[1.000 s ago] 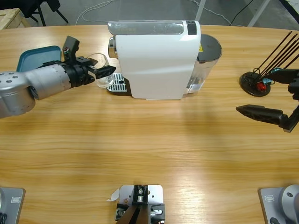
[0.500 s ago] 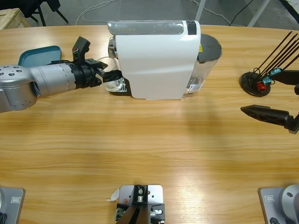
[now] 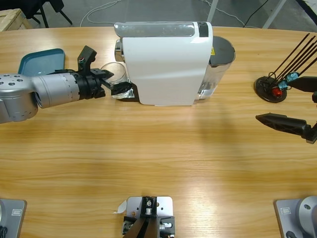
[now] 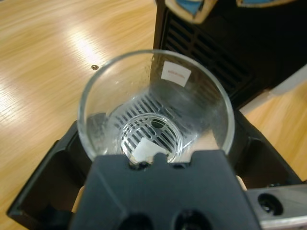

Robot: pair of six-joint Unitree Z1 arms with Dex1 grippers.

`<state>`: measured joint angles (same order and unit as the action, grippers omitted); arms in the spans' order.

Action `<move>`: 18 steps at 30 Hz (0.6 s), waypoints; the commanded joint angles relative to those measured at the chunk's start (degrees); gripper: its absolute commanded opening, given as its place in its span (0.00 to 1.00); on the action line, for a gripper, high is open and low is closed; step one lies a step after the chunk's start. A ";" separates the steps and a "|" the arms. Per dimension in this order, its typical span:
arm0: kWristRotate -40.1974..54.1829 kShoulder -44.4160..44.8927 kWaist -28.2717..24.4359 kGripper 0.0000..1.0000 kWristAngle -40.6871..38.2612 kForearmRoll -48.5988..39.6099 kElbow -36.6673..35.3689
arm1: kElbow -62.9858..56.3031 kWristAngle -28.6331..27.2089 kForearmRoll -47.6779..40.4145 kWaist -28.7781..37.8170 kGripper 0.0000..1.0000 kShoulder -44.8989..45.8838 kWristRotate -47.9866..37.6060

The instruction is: Pour coffee

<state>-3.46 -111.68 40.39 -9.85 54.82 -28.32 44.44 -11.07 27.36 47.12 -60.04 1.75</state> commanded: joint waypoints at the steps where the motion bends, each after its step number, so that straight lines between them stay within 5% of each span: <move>1: 1.47 1.64 1.01 0.95 -1.23 -1.12 2.17 | -2.35 0.79 0.32 -0.45 1.00 1.52 0.36; 18: 2.83 18.04 -0.31 0.95 2.55 -6.52 14.00 | -3.13 1.14 -0.03 -0.45 1.00 2.56 0.18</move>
<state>-1.12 -102.80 40.68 -9.02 53.41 -19.76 43.15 -11.00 27.36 47.12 -59.57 1.75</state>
